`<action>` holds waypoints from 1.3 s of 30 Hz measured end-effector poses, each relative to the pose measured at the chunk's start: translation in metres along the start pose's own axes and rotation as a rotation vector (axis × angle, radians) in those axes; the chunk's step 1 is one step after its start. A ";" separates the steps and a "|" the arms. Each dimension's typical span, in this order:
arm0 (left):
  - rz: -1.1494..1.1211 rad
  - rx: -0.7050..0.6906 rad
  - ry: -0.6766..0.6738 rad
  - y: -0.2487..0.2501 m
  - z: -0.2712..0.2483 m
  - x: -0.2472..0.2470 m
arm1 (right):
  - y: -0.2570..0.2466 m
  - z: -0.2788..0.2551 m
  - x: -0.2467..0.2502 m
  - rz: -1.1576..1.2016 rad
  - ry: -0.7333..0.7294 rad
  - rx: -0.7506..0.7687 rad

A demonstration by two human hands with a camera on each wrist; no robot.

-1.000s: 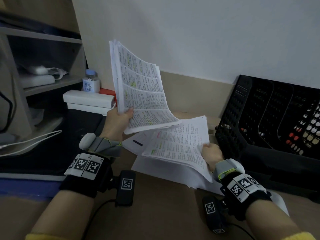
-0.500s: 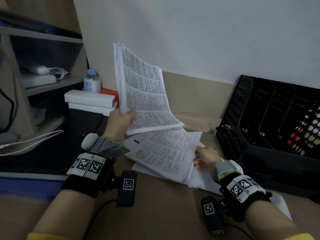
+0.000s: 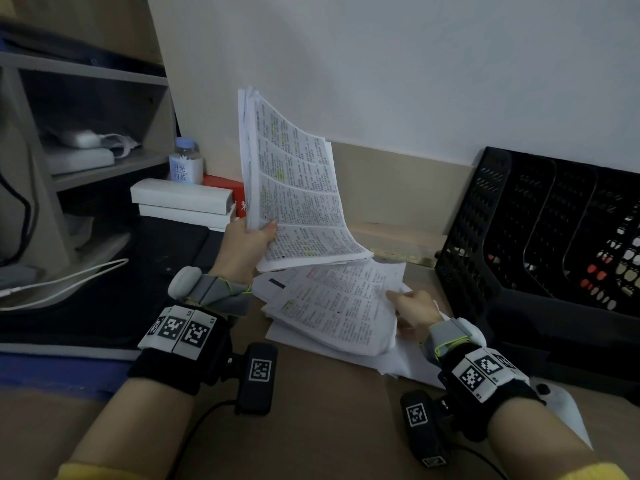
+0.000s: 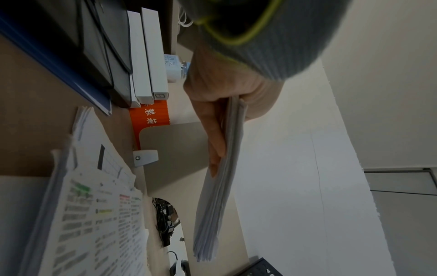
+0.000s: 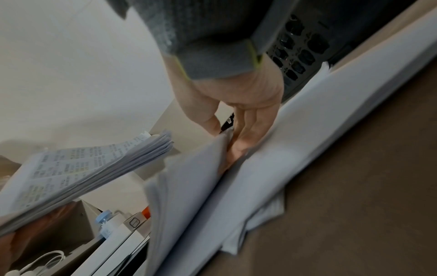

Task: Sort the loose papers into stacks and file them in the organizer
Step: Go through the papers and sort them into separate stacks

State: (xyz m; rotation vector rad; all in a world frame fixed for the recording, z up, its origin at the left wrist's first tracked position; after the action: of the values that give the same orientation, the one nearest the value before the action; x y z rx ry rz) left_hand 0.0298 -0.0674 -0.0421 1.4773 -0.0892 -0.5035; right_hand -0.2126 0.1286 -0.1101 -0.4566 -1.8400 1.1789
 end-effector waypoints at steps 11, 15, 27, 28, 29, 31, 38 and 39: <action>0.032 -0.012 0.000 0.001 -0.001 -0.001 | -0.002 0.003 -0.001 0.046 0.004 0.055; 0.045 -0.011 -0.008 0.002 -0.002 -0.001 | -0.007 0.007 0.000 -0.009 0.030 0.172; 0.485 -0.153 0.127 0.013 -0.006 0.014 | -0.024 -0.025 0.057 0.349 0.731 0.438; 0.514 -0.158 0.128 0.014 -0.007 0.015 | -0.023 -0.025 0.058 0.386 0.750 0.440; 0.535 -0.157 0.127 0.015 -0.007 0.015 | -0.023 -0.027 0.058 0.417 0.765 0.440; 0.556 -0.144 0.118 0.015 -0.007 0.016 | -0.023 -0.028 0.056 0.481 0.768 0.430; 0.294 -0.040 -0.059 0.011 -0.013 0.002 | -0.029 -0.021 0.040 0.646 0.603 0.371; 0.271 -0.025 -0.102 0.011 -0.015 -0.002 | -0.028 -0.015 0.035 0.651 0.525 0.361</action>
State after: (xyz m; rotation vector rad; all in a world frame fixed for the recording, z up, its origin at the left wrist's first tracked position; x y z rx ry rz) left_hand 0.0362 -0.0530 -0.0330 1.3891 -0.3571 -0.3576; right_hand -0.2155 0.1478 -0.0668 -1.0846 -1.0147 1.5887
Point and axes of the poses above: each hand's wrist, its own z-axis towards the middle knuckle, its own x-axis out of the back of the hand, y = z × x, the point moved 6 cm from there along z, towards the middle knuckle, and after that the axes turned 3 degrees about x, right-handed, at the moved point
